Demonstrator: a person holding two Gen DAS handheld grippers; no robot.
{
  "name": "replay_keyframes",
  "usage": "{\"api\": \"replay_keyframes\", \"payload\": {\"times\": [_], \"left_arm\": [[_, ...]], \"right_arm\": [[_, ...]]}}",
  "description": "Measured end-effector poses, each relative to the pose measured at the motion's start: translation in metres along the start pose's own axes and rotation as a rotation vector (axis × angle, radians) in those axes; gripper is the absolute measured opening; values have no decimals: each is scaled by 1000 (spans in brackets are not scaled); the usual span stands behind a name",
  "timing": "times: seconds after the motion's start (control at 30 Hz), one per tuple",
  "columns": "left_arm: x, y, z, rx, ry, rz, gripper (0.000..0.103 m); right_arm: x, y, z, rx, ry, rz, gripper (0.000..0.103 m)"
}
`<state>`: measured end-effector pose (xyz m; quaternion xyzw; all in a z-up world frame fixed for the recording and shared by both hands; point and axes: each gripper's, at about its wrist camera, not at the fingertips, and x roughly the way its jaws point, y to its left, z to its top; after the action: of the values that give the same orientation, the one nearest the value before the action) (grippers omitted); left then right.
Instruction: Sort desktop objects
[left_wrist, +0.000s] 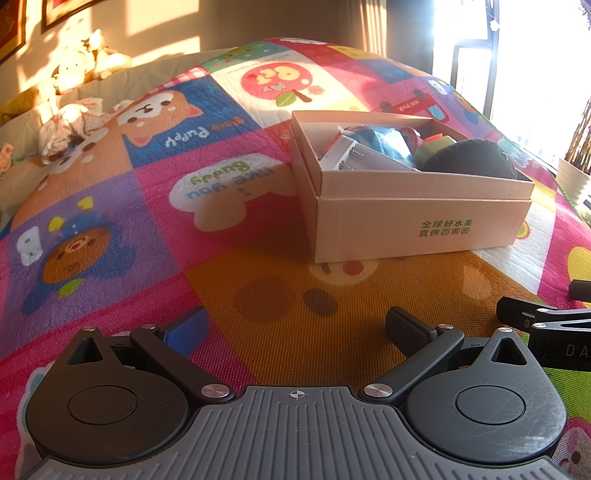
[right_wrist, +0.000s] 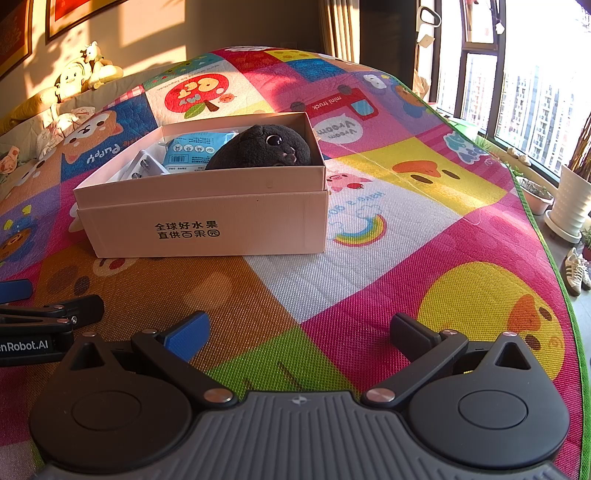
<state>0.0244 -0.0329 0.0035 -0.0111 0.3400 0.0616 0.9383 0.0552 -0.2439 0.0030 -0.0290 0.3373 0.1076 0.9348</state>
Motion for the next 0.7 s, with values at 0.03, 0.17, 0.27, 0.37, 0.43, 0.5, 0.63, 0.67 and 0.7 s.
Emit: {"api": "replay_keyframes", "payload": {"times": [0.03, 0.17, 0.27, 0.37, 0.43, 0.5, 0.63, 0.67, 0.7], "left_arm": [[0, 0, 0, -1, 0, -1, 103], [0, 0, 0, 1, 0, 2, 103], [1, -1, 1, 3, -1, 3, 103], [1, 2, 1, -5, 4, -6, 103], [1, 3, 3, 4, 23, -8, 103], [-2, 2, 2, 6, 29, -5, 103], [-2, 6, 2, 3, 37, -29, 103], [-2, 6, 1, 8, 35, -29, 103], [-3, 5, 0, 10, 34, -30, 103]], "right_arm": [[0, 0, 0, 0, 0, 0, 103], [0, 0, 0, 0, 0, 0, 103], [0, 0, 0, 0, 0, 0, 103], [0, 0, 0, 1, 0, 1, 103], [0, 0, 0, -1, 0, -1, 103], [0, 1, 0, 0, 0, -1, 103], [0, 1, 0, 0, 0, 0, 103], [0, 0, 0, -1, 0, -1, 103], [0, 0, 0, 1, 0, 0, 103]]}}
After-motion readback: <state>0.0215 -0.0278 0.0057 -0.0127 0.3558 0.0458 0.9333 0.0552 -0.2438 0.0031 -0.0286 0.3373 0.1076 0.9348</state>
